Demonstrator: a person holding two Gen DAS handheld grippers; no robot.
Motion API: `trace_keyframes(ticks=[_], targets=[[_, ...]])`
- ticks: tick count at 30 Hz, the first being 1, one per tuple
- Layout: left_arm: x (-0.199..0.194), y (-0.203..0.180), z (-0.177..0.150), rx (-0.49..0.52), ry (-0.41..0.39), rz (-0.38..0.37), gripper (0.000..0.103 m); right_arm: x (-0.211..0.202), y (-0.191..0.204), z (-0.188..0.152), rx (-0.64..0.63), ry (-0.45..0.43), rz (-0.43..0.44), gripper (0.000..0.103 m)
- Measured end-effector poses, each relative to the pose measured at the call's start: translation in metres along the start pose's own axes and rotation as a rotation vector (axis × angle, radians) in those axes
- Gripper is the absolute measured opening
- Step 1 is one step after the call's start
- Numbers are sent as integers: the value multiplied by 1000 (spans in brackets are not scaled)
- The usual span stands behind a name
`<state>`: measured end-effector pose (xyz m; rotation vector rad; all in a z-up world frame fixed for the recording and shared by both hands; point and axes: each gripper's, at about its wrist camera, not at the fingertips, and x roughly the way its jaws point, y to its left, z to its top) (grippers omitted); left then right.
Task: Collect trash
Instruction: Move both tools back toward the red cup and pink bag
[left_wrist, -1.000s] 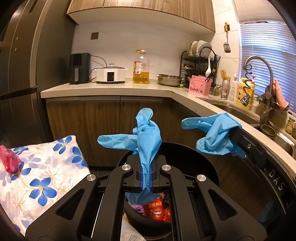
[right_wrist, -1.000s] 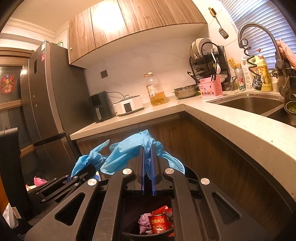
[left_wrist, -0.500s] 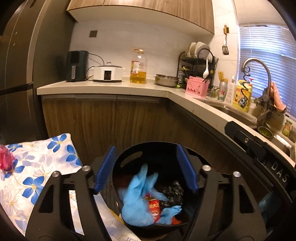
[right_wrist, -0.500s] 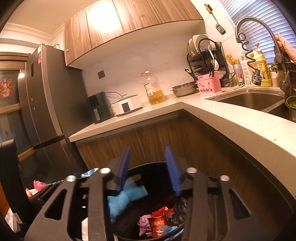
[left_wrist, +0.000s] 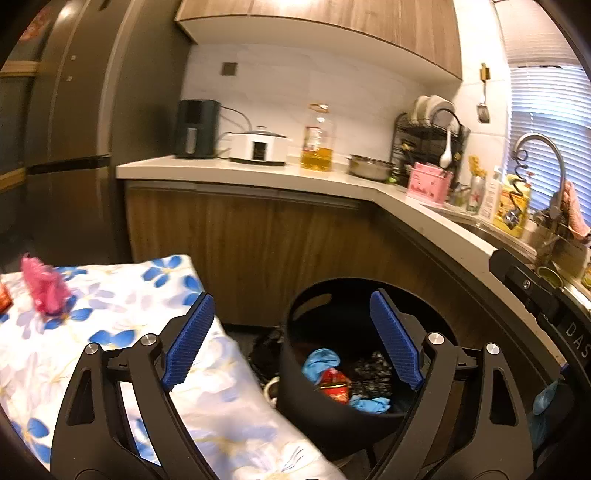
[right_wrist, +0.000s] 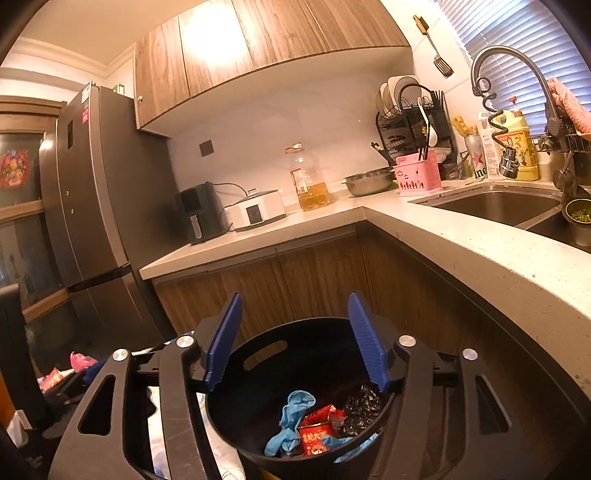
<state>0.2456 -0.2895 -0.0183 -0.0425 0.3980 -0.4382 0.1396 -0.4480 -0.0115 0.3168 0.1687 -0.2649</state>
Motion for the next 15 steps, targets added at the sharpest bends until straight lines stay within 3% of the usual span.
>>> trace_keyframes(ticks=[15], targets=[[-65, 64, -20, -84, -26, 143, 94, -31, 38, -16, -20, 0, 40, 71]])
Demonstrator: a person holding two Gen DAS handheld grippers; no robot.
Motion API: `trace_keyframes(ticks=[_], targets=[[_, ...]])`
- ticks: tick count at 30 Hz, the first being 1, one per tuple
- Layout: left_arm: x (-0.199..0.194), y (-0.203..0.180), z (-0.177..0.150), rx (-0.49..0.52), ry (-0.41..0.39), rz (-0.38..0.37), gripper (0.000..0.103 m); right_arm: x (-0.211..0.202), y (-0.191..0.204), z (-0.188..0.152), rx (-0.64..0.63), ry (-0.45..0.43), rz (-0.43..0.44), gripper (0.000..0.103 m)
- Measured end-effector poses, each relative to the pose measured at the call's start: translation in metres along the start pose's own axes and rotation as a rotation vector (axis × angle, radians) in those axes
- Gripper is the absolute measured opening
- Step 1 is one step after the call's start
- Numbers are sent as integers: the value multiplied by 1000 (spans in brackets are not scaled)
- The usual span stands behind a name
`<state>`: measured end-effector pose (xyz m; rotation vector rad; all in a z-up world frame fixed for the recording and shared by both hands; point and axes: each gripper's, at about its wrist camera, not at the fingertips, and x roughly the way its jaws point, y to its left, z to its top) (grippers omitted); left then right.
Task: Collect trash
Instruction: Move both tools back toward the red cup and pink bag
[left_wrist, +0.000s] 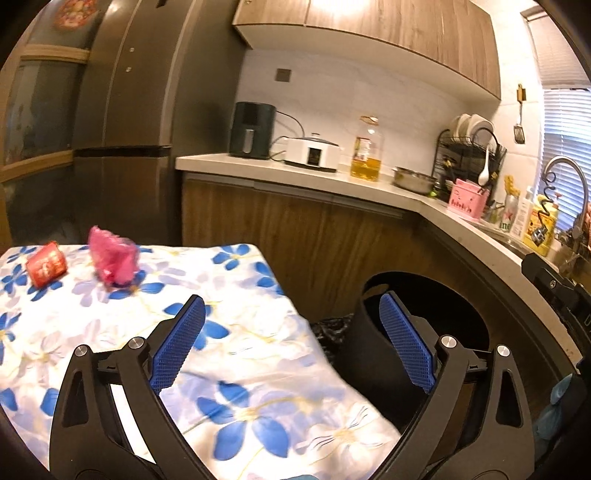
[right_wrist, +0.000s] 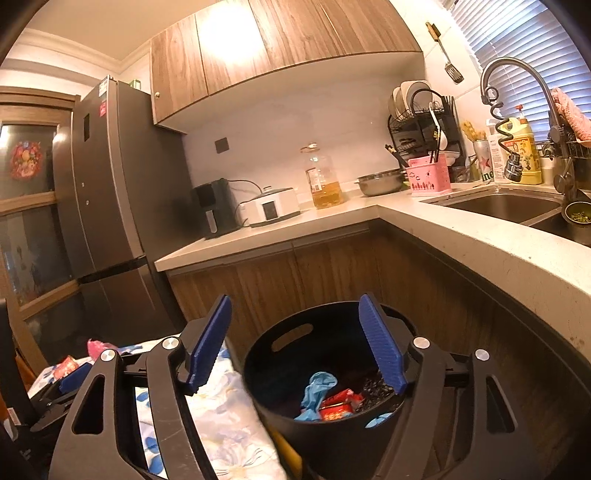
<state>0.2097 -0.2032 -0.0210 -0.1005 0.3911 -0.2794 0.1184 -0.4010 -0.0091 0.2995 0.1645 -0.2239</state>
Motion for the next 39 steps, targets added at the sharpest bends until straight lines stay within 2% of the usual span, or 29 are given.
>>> trace_keyframes(ticks=[21, 33, 39], targets=[[-58, 127, -9, -46, -39, 219, 96, 0, 114, -37, -70, 58, 182, 71], [-60, 218, -8, -70, -57, 368, 96, 31, 185, -63, -106, 115, 292, 71], [-51, 263, -2, -57, -76, 415, 96, 53, 228, -74, -143, 122, 347, 71]])
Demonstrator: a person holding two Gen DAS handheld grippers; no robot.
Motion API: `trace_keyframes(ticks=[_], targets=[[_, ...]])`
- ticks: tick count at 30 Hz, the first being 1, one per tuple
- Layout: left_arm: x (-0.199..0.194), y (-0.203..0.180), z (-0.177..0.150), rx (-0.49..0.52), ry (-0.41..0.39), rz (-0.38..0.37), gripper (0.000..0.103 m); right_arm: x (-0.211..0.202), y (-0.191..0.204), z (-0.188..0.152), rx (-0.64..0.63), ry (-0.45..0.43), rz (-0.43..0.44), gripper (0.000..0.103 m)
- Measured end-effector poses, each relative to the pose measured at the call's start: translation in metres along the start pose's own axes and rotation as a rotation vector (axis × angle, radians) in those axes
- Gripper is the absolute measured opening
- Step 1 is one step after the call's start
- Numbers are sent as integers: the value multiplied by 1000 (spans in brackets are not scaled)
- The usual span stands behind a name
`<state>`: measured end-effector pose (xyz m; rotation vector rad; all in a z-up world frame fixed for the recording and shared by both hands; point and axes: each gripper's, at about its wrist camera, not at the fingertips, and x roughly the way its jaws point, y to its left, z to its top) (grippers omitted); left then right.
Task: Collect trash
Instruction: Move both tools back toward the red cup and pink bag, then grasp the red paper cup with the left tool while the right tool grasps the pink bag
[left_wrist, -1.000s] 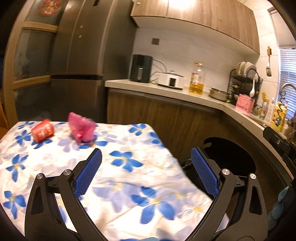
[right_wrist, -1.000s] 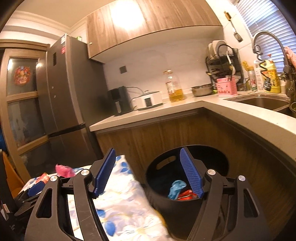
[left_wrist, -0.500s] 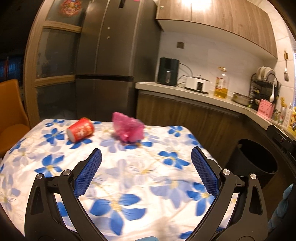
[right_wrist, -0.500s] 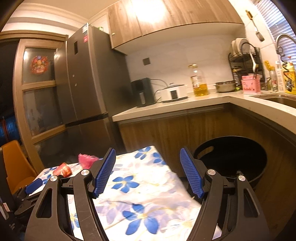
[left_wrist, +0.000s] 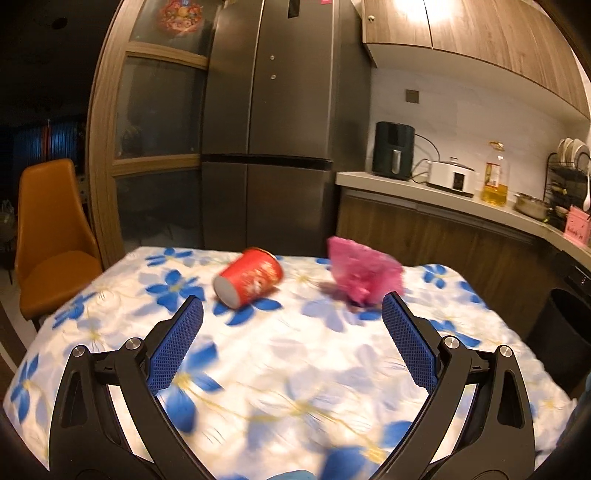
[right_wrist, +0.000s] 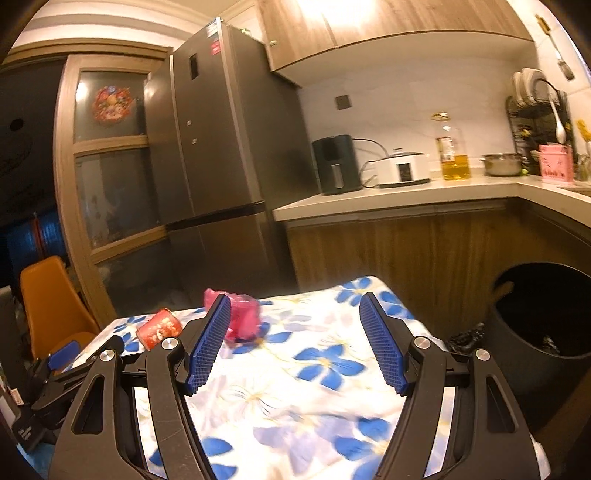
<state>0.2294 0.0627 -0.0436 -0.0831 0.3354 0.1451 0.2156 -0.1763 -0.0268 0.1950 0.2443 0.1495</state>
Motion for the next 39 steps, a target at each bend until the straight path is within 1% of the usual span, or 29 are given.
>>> trace_keyframes(ticks=[4, 9, 14, 16, 20, 28, 33, 36, 38, 39], targets=[[27, 24, 4, -22, 11, -10, 96, 28, 19, -3, -22, 19, 27, 71], [62, 43, 8, -21, 35, -12, 96, 59, 34, -5, -33, 39, 39, 71], [97, 59, 11, -58, 88, -51, 96, 87, 41, -6, -32, 54, 40, 71], [105, 62, 11, -58, 90, -49, 96, 100, 46, -7, -35, 55, 46, 71], [124, 68, 11, -59, 115, -79, 96, 126, 55, -11, -65, 67, 47, 71], [160, 87, 12, -133, 190, -149, 96, 170, 73, -22, -123, 115, 70, 71], [170, 90, 10, -135, 211, -174, 96, 189, 80, -25, -134, 147, 79, 71], [176, 88, 8, -126, 232, -198, 95, 199, 86, -28, -151, 168, 84, 66], [180, 87, 7, -120, 249, -206, 94, 205, 87, -29, -154, 190, 83, 60], [181, 86, 6, -119, 256, -210, 92, 206, 86, -29, -153, 195, 85, 54]])
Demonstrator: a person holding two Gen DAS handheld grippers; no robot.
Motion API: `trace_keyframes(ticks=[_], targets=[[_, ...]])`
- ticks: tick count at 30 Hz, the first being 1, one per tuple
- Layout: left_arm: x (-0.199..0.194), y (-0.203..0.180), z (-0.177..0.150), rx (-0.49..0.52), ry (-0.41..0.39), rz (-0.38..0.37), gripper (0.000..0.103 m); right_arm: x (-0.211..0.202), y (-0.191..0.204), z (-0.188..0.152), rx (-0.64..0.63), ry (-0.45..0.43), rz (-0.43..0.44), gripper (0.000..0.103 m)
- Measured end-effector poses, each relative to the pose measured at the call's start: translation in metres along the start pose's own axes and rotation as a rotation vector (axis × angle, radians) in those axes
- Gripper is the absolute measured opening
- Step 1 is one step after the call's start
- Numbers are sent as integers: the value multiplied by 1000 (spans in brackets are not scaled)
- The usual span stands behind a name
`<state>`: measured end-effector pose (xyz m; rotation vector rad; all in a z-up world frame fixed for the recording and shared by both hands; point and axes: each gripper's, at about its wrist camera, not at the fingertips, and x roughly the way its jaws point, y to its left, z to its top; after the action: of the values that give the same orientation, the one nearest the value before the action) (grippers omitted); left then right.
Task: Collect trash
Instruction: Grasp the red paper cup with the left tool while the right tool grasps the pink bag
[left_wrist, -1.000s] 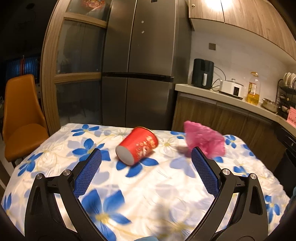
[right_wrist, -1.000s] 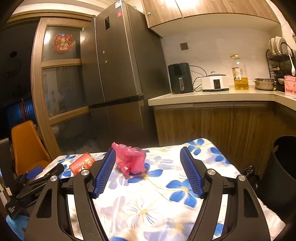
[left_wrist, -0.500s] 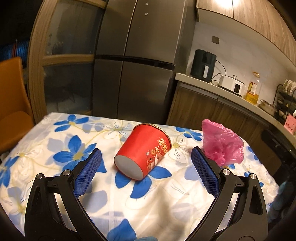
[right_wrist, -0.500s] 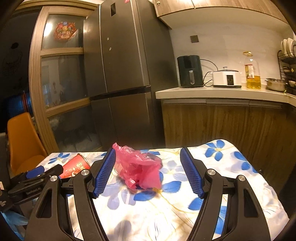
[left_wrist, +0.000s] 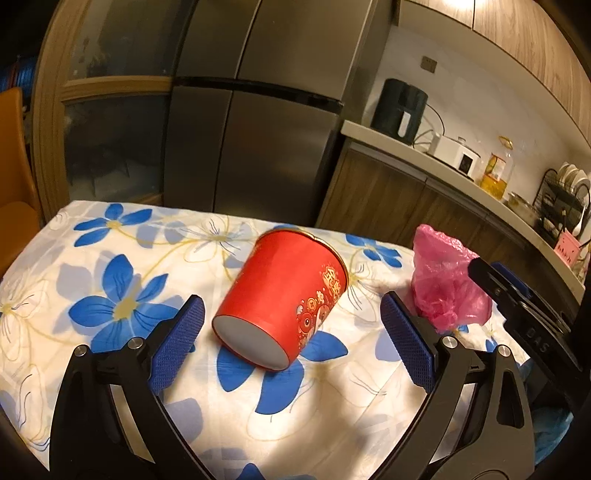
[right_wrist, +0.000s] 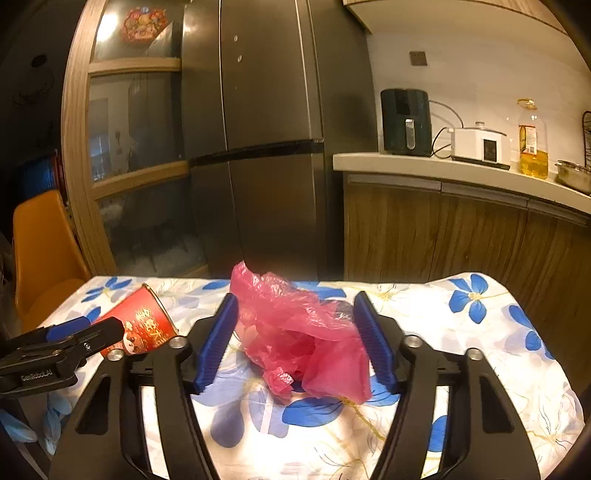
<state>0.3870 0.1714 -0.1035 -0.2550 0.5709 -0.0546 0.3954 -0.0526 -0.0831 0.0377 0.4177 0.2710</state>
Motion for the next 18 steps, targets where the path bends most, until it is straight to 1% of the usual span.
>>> trace_keyframes(ticks=[1, 2, 3, 6, 11, 12, 13, 16, 17, 18], targets=[[2, 0, 0, 3, 7, -2, 92, 2, 0, 0, 0, 8, 2, 49], [4, -1, -1, 5, 15, -4, 91, 2, 0, -2, 0, 11, 4, 47], [6, -1, -1, 8, 23, -7, 89, 3, 0, -2, 0, 13, 5, 43], [10, -2, -2, 8, 43, -9, 84, 4, 0, -3, -2, 19, 10, 34], [13, -2, -4, 5, 59, -9, 75, 2, 0, -4, -2, 14, 16, 28], [13, -2, -4, 4, 61, -8, 74, 2, 0, -4, -2, 13, 17, 25], [14, -2, -4, 3, 63, -10, 73, 2, -1, -4, -1, 12, 17, 19], [15, -2, -5, 4, 75, -9, 65, 2, -1, -4, 0, 11, 19, 15], [16, -2, -5, 5, 78, -8, 61, 2, -1, -4, 0, 11, 20, 14], [16, -2, -5, 8, 79, -11, 60, 2, -1, -4, 1, 10, 22, 12]])
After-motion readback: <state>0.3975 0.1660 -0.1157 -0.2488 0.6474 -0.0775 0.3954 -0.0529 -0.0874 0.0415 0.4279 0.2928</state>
